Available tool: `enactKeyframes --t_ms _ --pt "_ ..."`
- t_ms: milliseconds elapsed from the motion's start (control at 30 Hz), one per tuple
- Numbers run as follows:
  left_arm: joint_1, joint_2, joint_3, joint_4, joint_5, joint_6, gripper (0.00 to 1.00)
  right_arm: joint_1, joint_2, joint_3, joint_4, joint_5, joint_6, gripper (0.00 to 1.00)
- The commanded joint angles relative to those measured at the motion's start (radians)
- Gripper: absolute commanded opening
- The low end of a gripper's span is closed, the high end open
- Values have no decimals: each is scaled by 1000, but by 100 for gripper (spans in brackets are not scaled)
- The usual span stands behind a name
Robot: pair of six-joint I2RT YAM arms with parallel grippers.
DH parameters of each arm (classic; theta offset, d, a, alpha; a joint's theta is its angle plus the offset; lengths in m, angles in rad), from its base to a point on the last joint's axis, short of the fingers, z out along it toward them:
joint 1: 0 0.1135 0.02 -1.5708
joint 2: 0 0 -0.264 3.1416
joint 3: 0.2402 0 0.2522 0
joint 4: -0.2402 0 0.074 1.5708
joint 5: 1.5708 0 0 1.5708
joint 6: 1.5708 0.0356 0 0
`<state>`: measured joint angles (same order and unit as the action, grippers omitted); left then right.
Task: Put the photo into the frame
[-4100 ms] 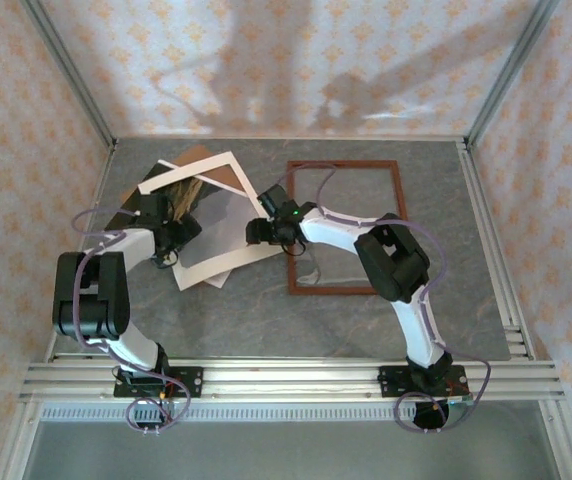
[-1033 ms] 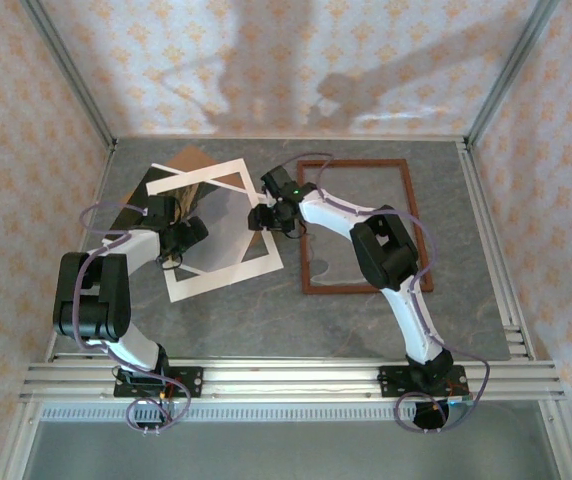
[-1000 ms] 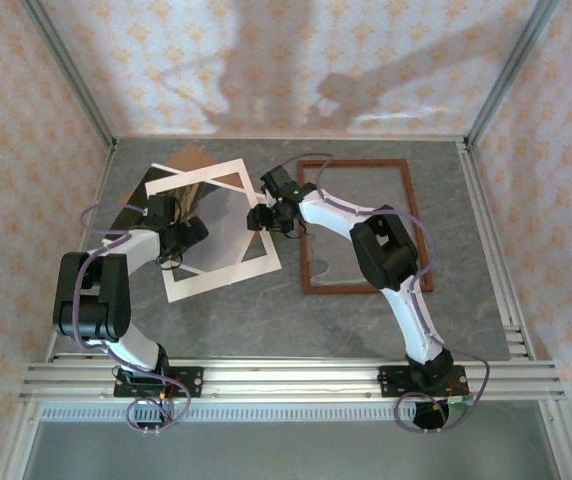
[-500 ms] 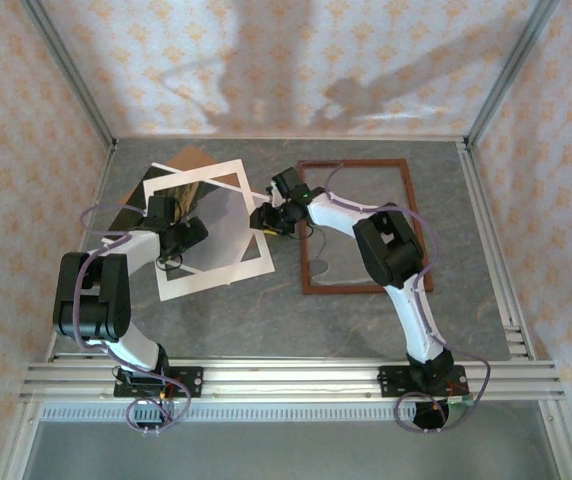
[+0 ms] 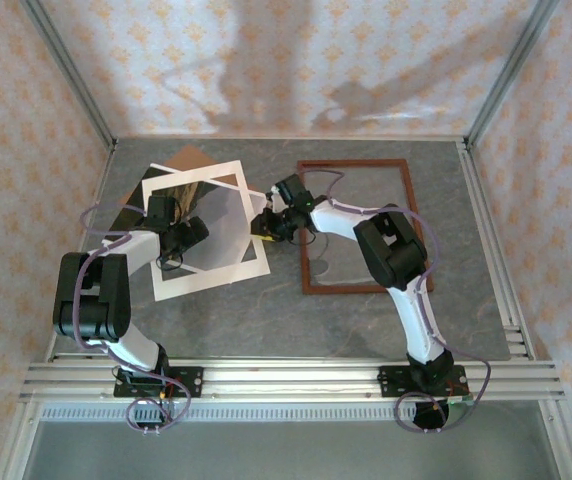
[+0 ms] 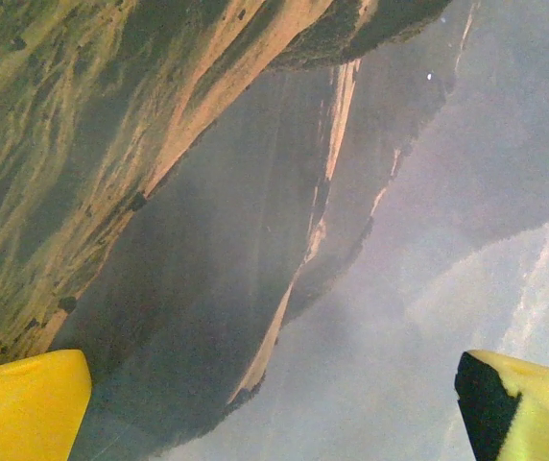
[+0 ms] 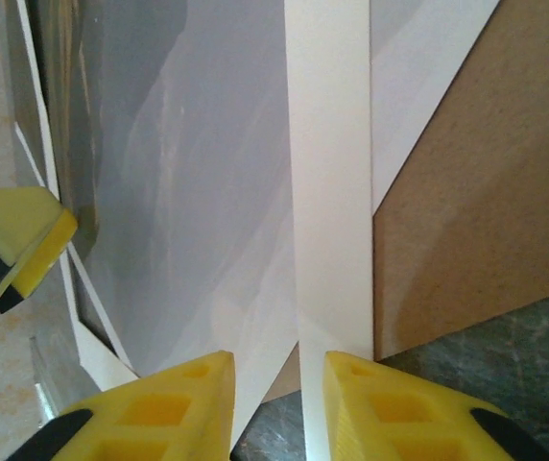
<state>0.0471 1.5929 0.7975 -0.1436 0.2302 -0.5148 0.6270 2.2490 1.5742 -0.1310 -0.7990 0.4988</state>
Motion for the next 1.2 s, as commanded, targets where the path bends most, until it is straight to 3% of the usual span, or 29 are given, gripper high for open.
enactKeyframes --t_ms 0,133,333,600,833,1167 --pt "-7 -8 -13 9 17 2 97 -6 -56 -27 91 -53 28 28" --pt "-7 -8 -9 6 18 4 97 -7 -69 -43 81 -40 8 27" --pt "-9 -59 3 -21 17 1 97 -7 -107 -22 -72 93 -123 30" --pt "20 -219 -15 -61 -230 -14 97 8 -114 -19 -88 161 -158 34" --pt "119 -67 93 -117 -208 -14 97 9 -103 -7 -77 179 -148 41" --pt "126 117 165 -104 -104 -14 97 8 -119 -30 -99 290 -126 57"
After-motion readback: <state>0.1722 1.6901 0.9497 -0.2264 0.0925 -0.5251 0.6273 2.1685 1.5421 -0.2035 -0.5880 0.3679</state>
